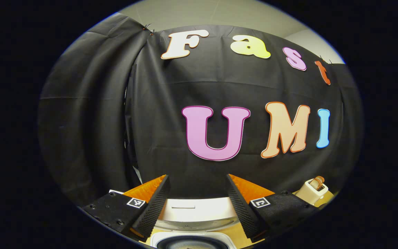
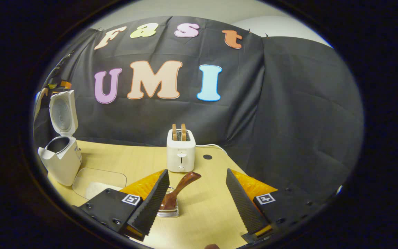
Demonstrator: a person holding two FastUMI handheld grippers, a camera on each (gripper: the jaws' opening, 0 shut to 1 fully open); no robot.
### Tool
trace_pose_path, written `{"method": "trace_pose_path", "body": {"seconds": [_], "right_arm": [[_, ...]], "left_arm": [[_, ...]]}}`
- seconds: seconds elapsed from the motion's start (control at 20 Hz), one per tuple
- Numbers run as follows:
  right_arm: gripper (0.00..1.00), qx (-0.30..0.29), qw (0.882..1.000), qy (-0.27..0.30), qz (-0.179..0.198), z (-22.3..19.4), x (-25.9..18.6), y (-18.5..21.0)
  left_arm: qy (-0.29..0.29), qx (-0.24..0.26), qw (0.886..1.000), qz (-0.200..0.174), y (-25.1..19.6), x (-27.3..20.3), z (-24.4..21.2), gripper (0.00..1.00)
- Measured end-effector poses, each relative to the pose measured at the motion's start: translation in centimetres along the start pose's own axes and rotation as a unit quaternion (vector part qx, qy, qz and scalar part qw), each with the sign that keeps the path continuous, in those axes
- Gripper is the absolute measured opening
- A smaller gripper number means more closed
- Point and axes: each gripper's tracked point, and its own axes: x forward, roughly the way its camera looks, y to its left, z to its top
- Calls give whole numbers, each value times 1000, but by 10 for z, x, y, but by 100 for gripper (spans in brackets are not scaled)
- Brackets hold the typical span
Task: Close the left gripper, press the button to open the rice cooker; take a wooden spoon from the chopstick holder with the right hand, scoop a spoonful of rice and pour it into the rice cooker, then put the wooden spoon back into the chopstick holder.
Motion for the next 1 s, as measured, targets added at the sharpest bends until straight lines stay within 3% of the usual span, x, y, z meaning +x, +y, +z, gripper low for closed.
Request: {"method": "trace_pose_path", "body": {"seconds": [0.3, 1.0], "right_arm": [[100, -8, 999, -16, 28, 12, -1, 17], [100, -22, 991, -26, 129, 18, 2, 78]], "left_arm": [[14, -6, 1000, 13, 0, -12, -5, 94], [28, -8, 999, 25, -9, -100, -46, 94]]}}
